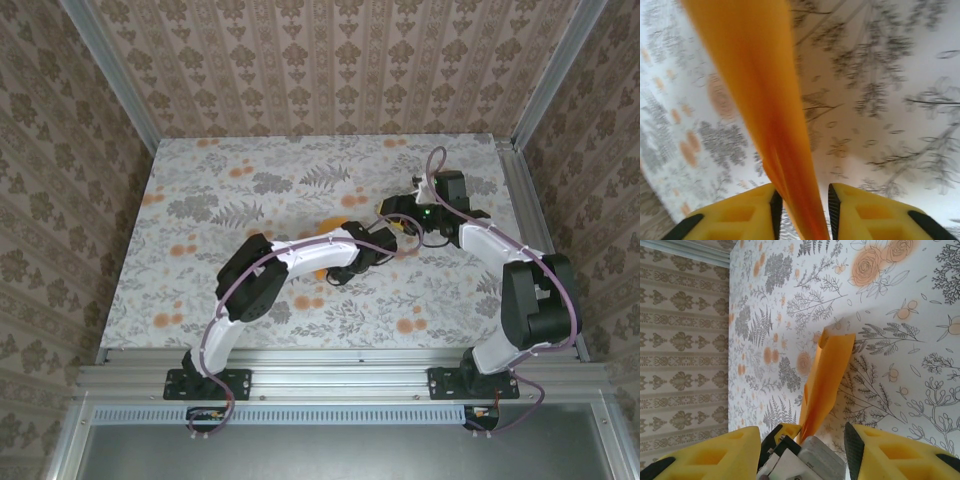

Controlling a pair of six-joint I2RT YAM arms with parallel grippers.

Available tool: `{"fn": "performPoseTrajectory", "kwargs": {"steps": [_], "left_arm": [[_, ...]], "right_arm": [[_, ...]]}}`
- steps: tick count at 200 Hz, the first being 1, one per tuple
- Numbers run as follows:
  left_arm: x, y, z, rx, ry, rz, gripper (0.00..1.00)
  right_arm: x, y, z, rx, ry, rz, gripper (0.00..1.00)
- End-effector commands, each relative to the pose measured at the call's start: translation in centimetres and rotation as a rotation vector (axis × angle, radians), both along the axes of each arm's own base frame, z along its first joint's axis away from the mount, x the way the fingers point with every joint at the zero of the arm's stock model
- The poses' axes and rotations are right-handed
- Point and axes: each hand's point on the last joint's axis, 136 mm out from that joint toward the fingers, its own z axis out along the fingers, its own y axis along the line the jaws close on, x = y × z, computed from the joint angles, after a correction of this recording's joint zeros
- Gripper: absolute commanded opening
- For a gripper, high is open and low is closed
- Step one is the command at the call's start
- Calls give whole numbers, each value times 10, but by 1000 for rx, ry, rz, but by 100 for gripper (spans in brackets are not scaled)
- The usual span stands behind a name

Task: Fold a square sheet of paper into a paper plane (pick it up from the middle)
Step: Turn over the paper at the center of the table, then fold the wing for the fifth time at the center of the table.

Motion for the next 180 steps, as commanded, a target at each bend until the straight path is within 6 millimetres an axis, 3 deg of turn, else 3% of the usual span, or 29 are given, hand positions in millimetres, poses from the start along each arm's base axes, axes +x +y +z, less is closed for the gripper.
{"fn": "performPoseTrajectory", "kwargs": {"steps": [1, 41, 63, 113, 152, 180], "left_arm": [[-20, -22, 11, -197, 131, -13, 42], [-34, -24, 52, -596, 290, 100, 53], [-32, -3, 71, -766, 334, 200, 54], [-8, 60, 79, -994, 320, 426, 55], [20, 101, 70, -1139, 268, 614, 54], [31, 113, 67, -1184, 246, 660, 55]], "right_arm": [[-10, 1, 3, -17, -7, 32, 51], [-18, 3, -13, -23, 49, 30, 52], [-24, 13, -18, -43, 62, 35, 51], [-46, 54, -24, -150, 57, 58, 48], [-64, 111, -23, -193, 15, 135, 42], [-69, 143, -38, -231, 24, 199, 37]]}}
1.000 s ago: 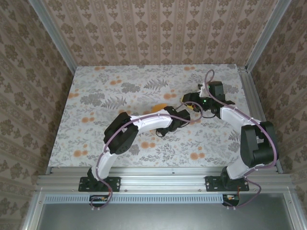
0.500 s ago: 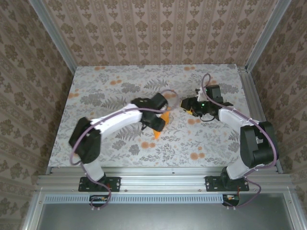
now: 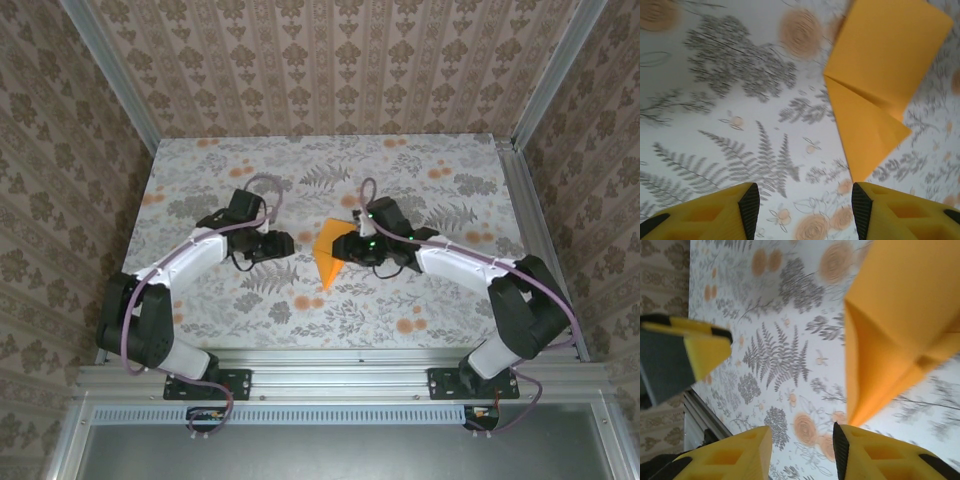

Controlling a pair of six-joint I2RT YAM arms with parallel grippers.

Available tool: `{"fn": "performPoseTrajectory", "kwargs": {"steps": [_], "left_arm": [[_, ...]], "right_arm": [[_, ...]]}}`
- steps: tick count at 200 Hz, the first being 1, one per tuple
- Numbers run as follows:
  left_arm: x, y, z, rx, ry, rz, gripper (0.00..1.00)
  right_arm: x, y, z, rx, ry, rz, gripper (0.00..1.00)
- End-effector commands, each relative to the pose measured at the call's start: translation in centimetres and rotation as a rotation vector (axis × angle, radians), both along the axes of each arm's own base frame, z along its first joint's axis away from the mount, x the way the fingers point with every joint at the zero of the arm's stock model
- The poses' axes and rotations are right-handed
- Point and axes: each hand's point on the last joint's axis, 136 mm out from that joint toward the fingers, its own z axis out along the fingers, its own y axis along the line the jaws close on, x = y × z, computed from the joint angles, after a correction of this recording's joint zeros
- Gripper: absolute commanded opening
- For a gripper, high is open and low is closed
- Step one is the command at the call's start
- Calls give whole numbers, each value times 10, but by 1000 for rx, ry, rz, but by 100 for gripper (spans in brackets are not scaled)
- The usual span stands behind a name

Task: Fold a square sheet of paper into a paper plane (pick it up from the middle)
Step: Fold the wing for the fifth time at the center of the table.

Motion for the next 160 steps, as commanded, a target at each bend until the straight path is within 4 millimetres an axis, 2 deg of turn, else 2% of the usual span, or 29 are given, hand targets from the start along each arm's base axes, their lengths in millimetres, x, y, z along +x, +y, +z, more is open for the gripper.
{"fn": "performPoseTrajectory", "kwargs": {"steps": [1, 42, 107, 160], "left_arm": [[12, -5, 15, -104, -37, 33, 55], [14, -5, 8, -109, -31, 35, 55], [16, -13, -2, -135, 4, 20, 55], [16, -24, -3, -143, 15, -3, 55]], "right_arm": [[11, 17, -8, -45, -13, -17, 37], [19, 33, -37, -133, -4, 18, 32], [24, 9, -78, -276, 26, 9, 27], [18, -8, -98, -279, 58, -15, 22]]}}
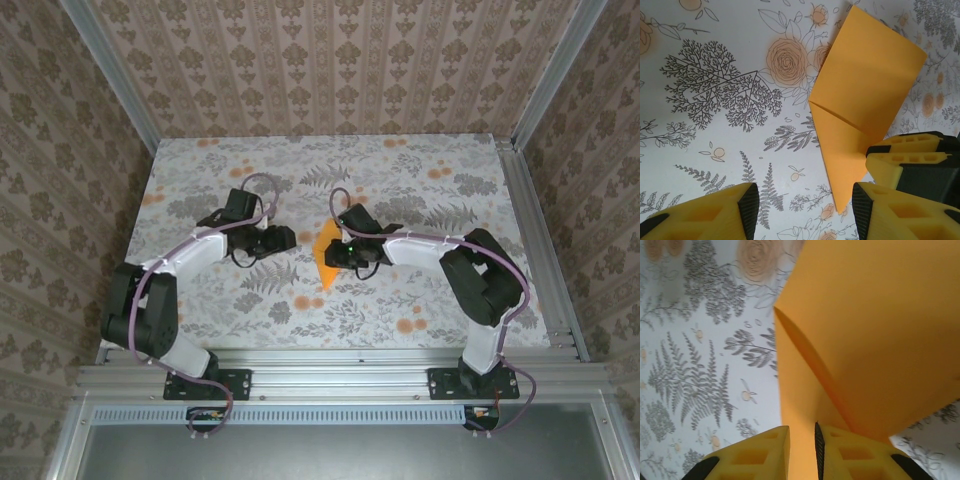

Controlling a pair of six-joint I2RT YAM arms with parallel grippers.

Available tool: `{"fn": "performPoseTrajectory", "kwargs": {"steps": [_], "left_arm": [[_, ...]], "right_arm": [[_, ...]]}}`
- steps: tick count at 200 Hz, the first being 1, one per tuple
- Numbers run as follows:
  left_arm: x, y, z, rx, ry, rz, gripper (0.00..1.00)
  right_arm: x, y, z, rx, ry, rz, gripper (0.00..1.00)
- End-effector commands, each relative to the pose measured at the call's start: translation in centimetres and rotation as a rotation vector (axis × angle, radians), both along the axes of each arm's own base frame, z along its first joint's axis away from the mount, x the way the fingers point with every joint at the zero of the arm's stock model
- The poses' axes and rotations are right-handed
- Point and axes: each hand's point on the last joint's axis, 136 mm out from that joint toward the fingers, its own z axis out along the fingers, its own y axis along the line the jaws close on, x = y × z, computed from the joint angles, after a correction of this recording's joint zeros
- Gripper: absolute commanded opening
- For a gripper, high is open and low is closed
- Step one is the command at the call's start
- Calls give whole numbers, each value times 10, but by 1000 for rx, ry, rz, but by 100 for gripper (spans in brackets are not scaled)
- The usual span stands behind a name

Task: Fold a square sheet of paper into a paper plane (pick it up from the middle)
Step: Fold the wing for the fifth time at the center of the table.

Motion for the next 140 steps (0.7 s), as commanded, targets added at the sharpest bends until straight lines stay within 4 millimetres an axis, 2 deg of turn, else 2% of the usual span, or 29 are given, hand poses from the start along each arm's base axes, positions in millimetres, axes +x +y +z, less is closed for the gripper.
{"fn": "performPoseTrajectory", "kwargs": {"steps": [1, 87, 91, 98, 140], "left_arm": [[1, -12, 3, -31, 10, -15, 55], [5, -37, -7, -47, 16, -34, 51], [-1, -47, -8, -50, 15, -60, 51], [-2, -53, -9, -57, 11, -65, 50], [-2, -72, -25, -103, 19, -41, 46]], "right_arm": [[-6, -14, -19, -33, 26, -15, 22], [-10, -30, -37, 92, 66, -68, 11], [-10, -30, -37, 96, 69, -69, 11], [-11, -32, -38, 102, 71, -70, 10], [-14, -37, -42, 139, 81, -80, 8]]}}
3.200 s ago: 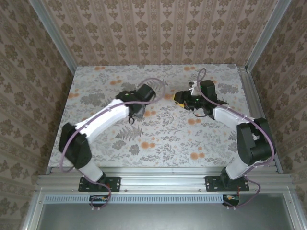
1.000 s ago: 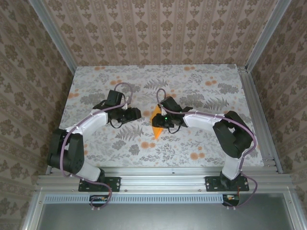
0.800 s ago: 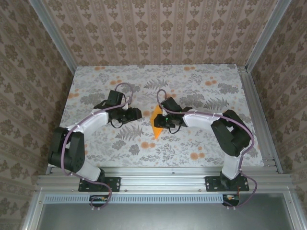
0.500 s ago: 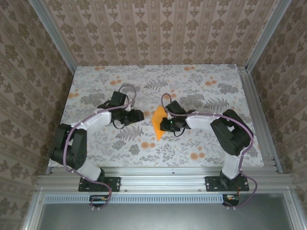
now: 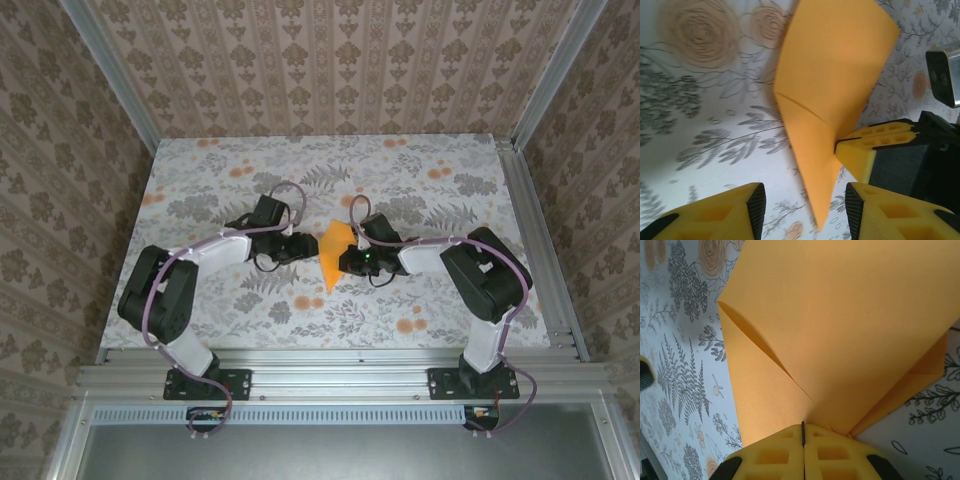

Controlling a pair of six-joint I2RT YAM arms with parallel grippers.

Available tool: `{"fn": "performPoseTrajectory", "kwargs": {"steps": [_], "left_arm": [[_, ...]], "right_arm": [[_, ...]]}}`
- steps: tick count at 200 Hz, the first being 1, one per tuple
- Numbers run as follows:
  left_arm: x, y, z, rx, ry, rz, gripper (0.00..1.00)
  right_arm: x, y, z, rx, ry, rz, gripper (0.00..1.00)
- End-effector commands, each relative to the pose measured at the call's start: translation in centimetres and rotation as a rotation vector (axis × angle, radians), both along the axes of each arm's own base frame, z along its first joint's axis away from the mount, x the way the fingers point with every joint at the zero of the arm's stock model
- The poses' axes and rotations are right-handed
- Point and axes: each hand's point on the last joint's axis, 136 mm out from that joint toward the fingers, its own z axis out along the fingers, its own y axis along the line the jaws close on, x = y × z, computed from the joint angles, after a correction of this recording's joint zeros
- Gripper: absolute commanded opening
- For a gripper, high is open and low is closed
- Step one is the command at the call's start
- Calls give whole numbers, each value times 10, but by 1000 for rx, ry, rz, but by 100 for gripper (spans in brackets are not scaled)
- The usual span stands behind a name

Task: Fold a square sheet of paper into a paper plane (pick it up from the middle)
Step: Fold the wing for the fifth time at the center of the table.

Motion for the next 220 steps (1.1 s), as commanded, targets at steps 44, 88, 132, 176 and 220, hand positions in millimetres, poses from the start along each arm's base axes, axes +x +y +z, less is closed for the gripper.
{"fn": "performPoseTrajectory", "kwargs": {"steps": [44, 88, 132, 176, 220], "left_arm": [[14, -19, -15, -42, -17, 65, 43], [18, -25, -24, -50, -17, 73, 38], [18, -18, -33, 40, -26, 67, 36], [20, -26, -35, 38, -34, 44, 35], [24, -28, -31, 44, -52, 36, 24]], "right_arm": [[-11, -19, -18, -15, 52, -30, 7], [-13, -21, -22, -18, 55, -27, 7], [-15, -23, -23, -25, 57, -28, 6], [-15, -22, -24, -21, 57, -27, 6], [-15, -24, -25, -24, 59, -30, 6]]}}
